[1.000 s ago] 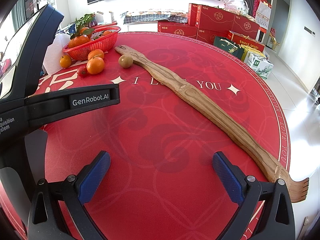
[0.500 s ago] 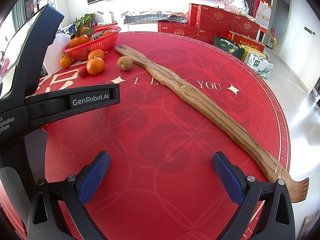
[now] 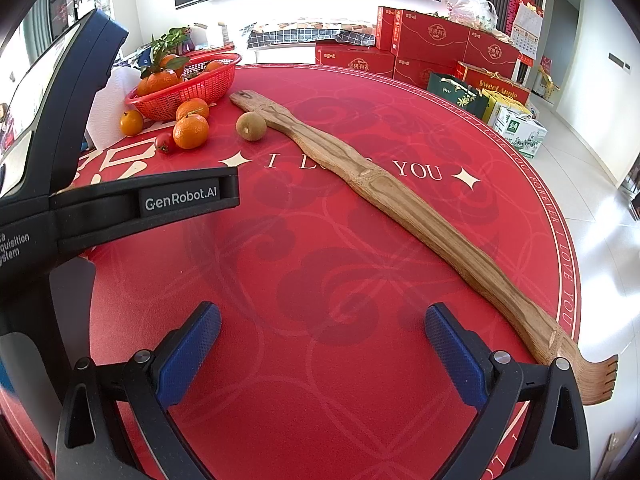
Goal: Organize fruits
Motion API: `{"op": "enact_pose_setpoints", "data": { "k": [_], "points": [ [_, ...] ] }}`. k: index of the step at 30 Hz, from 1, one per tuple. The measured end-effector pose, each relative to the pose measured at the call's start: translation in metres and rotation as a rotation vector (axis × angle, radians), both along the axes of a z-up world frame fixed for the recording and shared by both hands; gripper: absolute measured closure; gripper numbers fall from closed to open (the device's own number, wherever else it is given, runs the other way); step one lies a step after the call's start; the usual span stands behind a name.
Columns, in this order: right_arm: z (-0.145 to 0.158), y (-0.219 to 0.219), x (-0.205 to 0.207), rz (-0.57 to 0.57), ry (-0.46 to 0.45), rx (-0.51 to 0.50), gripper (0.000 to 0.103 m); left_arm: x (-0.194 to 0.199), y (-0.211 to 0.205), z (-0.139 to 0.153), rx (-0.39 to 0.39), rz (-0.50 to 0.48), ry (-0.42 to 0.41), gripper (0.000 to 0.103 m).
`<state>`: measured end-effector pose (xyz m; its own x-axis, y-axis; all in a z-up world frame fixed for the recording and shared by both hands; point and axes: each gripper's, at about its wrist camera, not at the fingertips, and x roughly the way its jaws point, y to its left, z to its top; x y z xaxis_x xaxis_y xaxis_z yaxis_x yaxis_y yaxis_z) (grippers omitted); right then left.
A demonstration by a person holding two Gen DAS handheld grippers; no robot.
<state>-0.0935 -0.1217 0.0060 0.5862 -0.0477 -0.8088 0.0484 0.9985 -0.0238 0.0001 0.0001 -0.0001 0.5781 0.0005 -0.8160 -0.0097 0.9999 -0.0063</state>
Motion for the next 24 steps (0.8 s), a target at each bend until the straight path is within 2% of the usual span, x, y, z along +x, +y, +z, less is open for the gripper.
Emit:
{"op": "enact_pose_setpoints", "data": {
  "k": [15, 18, 20, 24],
  "points": [
    [0.001, 0.0, 0.0, -0.007, 0.0, -0.001, 0.001, 0.0, 0.0, 0.0, 0.001, 0.0, 0.001, 0.0],
    [0.001, 0.0, 0.0, -0.006, 0.0, -0.001, 0.001, -0.006, 0.004, 0.005, -0.006, -0.05, 0.05, 0.0],
    [0.001, 0.001, 0.0, -0.007, 0.0, -0.001, 0.001, -0.024, 0.017, 0.02, -0.029, -0.083, 0.004, 0.0],
    [0.001, 0.001, 0.0, -0.007, 0.0, -0.001, 0.001, -0.058, 0.062, 0.045, 0.016, -0.069, -0.108, 0.0]
  ]
}}
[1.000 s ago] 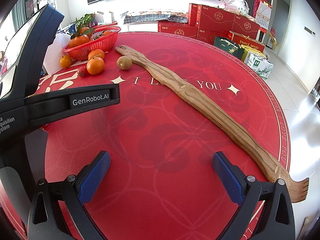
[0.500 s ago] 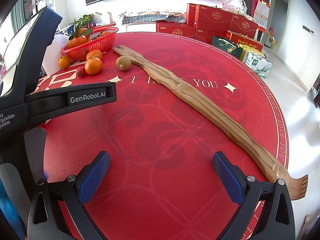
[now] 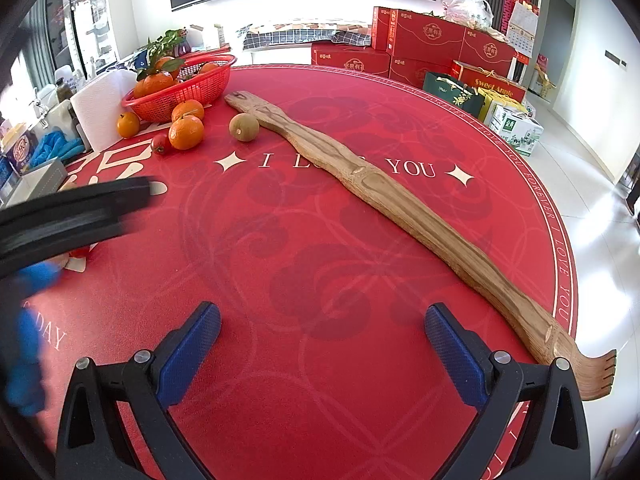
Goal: Organize fruits
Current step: 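Grasp a tan dried longan with the left tool while the right tool grasps a red cherry tomato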
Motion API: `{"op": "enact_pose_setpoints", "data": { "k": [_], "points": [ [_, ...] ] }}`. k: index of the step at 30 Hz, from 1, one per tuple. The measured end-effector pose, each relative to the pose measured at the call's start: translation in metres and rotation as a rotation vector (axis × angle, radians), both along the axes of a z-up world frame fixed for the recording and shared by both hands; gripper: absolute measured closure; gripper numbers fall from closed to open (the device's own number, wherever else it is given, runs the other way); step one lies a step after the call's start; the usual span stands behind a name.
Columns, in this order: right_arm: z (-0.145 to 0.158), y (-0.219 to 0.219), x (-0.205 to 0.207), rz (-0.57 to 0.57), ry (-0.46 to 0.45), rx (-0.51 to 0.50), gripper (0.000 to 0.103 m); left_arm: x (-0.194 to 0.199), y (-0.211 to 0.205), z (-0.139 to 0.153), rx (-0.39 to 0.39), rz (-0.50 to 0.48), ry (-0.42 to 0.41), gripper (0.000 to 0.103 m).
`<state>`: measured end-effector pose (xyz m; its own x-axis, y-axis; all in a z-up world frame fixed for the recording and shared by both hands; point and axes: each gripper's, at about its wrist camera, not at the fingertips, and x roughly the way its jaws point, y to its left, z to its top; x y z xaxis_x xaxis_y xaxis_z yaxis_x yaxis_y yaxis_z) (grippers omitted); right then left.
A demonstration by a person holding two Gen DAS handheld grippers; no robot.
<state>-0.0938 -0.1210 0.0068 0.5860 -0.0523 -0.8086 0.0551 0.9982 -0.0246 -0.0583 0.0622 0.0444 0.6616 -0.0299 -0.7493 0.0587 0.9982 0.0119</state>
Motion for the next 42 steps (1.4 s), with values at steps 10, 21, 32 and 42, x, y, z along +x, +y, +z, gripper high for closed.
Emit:
{"op": "enact_pose_setpoints", "data": {
  "k": [10, 21, 32, 42],
  "points": [
    [0.001, -0.001, -0.002, -0.001, 0.0, -0.001, 0.001, -0.05, 0.086, -0.026, 0.084, 0.07, 0.005, 0.0],
    [0.001, 0.0, 0.001, 0.006, 0.007, -0.002, 0.001, -0.031, 0.113, -0.051, -0.011, 0.026, 0.121, 0.0],
    [0.007, 0.079, 0.027, 0.285, 0.034, 0.144, 0.001, -0.025, 0.104, -0.043, 0.088, -0.036, 0.061, 0.009],
    [0.001, 0.15, 0.052, 0.46, 0.006, 0.014, 0.042, -0.016, 0.105, -0.043, 0.0, -0.053, 0.063, 0.052]
  ]
}}
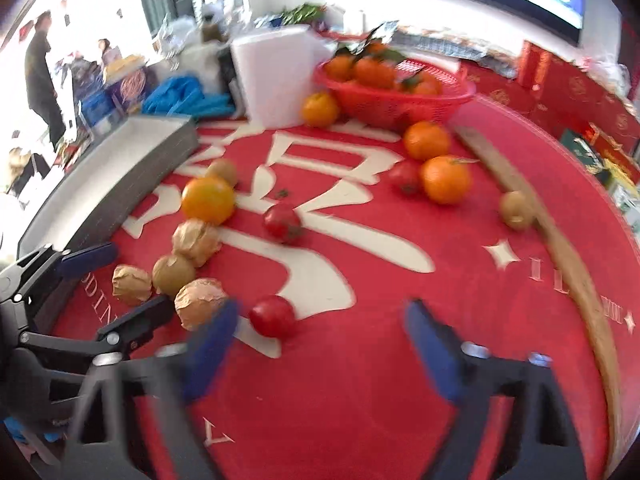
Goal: Organize fruits
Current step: 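Grasp a tan dried longan with the left tool while the right tool grasps a red cherry tomato, then carry the longan with the left tool into the white tray while the right tool drops the tomato there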
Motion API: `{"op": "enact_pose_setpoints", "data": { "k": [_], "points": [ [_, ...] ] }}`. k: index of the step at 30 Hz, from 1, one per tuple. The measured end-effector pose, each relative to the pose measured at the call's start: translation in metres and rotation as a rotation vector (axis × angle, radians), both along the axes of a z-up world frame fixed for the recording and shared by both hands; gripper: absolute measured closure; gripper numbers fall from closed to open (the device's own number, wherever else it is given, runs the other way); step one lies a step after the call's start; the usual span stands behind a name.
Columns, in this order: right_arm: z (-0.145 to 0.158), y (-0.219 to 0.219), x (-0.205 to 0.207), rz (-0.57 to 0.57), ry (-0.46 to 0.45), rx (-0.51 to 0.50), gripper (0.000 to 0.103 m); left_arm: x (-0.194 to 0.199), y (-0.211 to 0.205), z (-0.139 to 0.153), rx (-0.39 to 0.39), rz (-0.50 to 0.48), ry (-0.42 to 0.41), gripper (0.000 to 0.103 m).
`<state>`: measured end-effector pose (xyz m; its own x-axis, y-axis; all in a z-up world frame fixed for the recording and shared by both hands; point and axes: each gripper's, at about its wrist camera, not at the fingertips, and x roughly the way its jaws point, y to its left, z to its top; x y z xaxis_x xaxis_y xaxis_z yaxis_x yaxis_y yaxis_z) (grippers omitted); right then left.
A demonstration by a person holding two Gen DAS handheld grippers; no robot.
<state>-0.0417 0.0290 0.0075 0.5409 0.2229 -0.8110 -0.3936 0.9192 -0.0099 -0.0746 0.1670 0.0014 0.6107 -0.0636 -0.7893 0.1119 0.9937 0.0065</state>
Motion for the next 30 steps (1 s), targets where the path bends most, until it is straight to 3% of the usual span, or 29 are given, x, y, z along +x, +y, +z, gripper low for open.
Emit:
{"op": "enact_pose_setpoints", "data": {
  "k": [1, 3, 6, 11, 20, 30],
  "points": [
    [0.0, 0.002, -0.002, 0.012, -0.017, -0.009, 0.062, -0.001, -0.001, 0.001, -0.004, -0.005, -0.003, 0.075],
    [0.001, 0.001, -0.003, 0.017, -0.012, 0.011, 0.082, -0.001, 0.0, 0.002, -0.016, 0.015, 0.006, 0.077],
    [0.002, -0.012, -0.001, -0.005, 0.022, 0.095, 0.082, -0.003, 0.007, 0.006, -0.071, 0.046, 0.02, 0.077],
    [0.011, -0.026, -0.004, -0.027, 0.049, 0.157, 0.082, -0.013, 0.01, 0.019, -0.07, 0.08, -0.002, 0.077],
    [0.027, -0.016, -0.006, -0.009, 0.063, 0.193, 0.082, -0.024, 0.027, 0.043, -0.034, 0.149, -0.039, 0.077],
    [0.043, 0.021, -0.005, 0.046, 0.067, 0.202, 0.082, -0.028, 0.068, 0.05, -0.019, 0.254, -0.052, 0.077]
  ]
}}
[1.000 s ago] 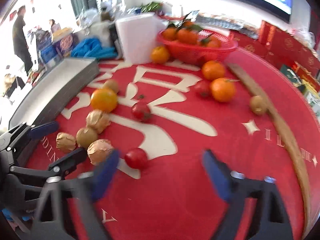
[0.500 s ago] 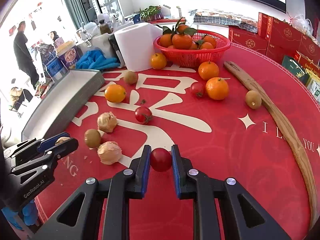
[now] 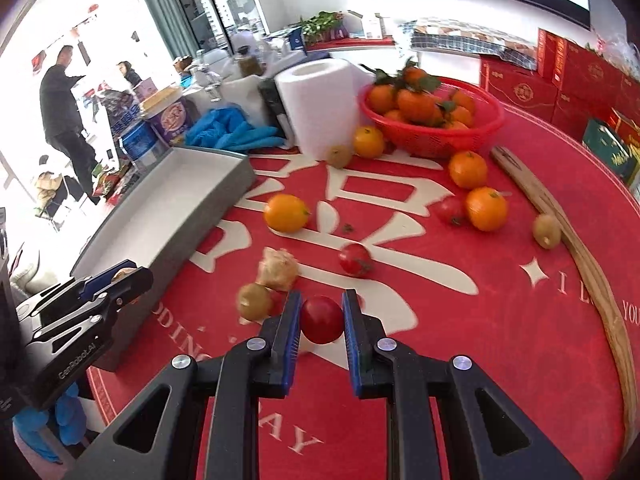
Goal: Organize fruits
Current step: 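Carry the longan with the left tool into the white tray while the right tool drops the tomato there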
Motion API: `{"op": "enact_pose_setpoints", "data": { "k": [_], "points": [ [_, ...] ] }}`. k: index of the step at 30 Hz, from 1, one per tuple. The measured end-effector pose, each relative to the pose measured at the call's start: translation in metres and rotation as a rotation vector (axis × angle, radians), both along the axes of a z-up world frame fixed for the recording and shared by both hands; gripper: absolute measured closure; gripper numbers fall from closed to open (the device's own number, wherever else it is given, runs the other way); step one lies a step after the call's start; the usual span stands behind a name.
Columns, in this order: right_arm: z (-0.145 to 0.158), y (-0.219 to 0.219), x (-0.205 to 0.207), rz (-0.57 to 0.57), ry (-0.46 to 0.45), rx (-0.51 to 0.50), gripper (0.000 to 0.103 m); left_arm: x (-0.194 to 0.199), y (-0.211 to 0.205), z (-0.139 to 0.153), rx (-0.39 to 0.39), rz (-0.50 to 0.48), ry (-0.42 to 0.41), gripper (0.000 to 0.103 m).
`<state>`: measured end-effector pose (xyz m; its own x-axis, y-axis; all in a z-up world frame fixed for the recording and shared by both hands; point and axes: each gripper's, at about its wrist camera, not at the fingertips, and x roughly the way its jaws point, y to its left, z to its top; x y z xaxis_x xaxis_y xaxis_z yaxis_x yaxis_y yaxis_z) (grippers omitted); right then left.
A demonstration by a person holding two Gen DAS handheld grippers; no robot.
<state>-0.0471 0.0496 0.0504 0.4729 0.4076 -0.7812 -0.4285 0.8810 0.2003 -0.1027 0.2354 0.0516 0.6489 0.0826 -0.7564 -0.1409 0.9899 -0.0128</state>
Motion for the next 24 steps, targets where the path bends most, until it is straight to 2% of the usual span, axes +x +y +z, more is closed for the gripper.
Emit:
{"op": "enact_pose_setpoints", "data": {
  "k": [13, 24],
  "points": [
    [0.012, 0.084, -0.004, 0.144, 0.001, 0.009, 0.082, -0.006, 0.069, -0.01, 0.022, 0.154, -0.007, 0.077],
    [0.004, 0.154, -0.004, 0.259, 0.036, 0.013, 0.082, -0.012, 0.106, -0.04, 0.014, 0.252, 0.058, 0.077]
  ]
}}
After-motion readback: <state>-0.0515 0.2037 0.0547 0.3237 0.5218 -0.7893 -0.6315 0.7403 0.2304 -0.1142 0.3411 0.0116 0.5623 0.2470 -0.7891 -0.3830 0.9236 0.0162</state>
